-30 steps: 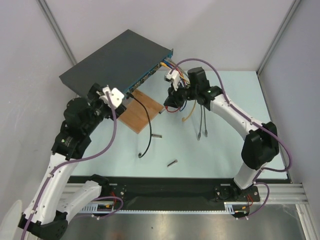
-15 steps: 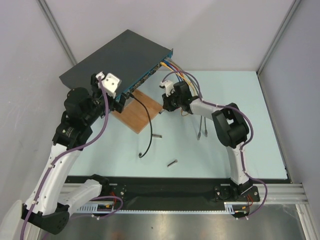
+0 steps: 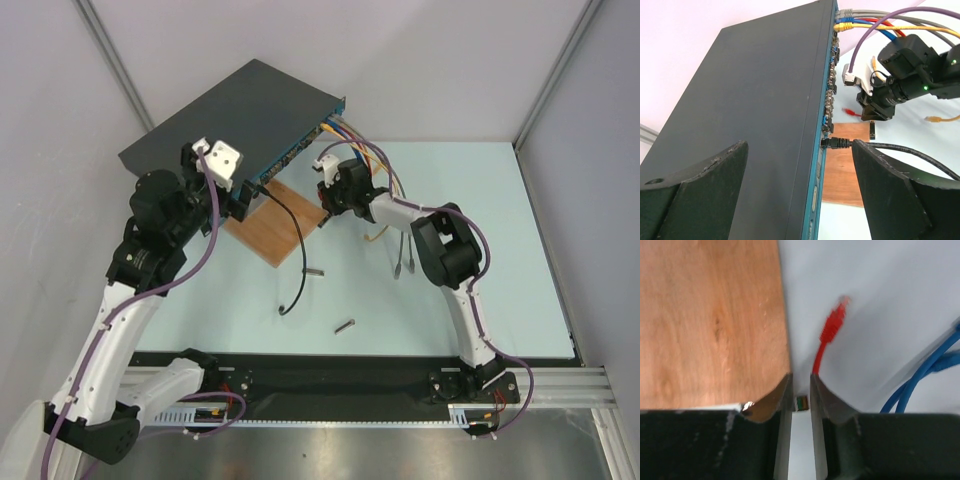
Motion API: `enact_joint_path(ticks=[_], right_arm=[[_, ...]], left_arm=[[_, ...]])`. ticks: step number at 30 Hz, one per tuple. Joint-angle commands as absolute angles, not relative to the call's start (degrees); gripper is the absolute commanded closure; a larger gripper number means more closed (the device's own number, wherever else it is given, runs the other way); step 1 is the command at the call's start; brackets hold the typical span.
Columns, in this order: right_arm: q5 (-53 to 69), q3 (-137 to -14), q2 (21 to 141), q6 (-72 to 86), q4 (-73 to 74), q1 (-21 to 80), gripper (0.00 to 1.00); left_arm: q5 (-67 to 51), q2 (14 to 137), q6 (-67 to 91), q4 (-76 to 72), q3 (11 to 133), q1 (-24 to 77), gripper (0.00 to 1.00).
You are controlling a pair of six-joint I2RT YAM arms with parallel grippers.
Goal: Insert the plug into the switch port
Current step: Pick up the plug from the center of the board.
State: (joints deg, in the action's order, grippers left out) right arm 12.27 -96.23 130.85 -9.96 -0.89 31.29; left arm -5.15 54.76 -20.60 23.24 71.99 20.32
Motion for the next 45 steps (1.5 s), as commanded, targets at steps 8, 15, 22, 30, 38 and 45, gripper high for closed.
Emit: enact_joint_path(ticks=[8, 15, 22, 30, 38, 45], right_arm=[[9.84, -111.79, 140.97, -13.44, 20.82, 31.82, 0.75], [14.58, -109.02, 140.37, -16.17, 32.16, 31.55, 0.76], [19.94, -90.39, 127.63, -18.28, 32.61, 31.55, 0.74], [29.80, -85.60, 118.83, -25.13, 29.80, 31.29, 0.62], [23.82, -95.70, 124.88, -22.88, 31.80, 28.92, 0.39], [22.94, -102.22, 129.72, -11.44, 32.09, 29.97, 0.42]], left_arm=[[-5.36, 55.63, -22.58, 20.74, 74.35, 20.04, 0.09], [-5.18, 55.46, -23.38, 21.71, 75.23, 20.04, 0.10], [-5.71, 54.06, -23.47, 21.53, 73.74, 20.04, 0.09], [-6.85, 53.96, -23.64, 21.97, 73.74, 20.04, 0.09], [-7.12, 53.97, -23.38, 22.24, 73.83, 20.04, 0.09], [-6.15, 53.79, -23.29, 21.01, 72.34, 20.04, 0.07]])
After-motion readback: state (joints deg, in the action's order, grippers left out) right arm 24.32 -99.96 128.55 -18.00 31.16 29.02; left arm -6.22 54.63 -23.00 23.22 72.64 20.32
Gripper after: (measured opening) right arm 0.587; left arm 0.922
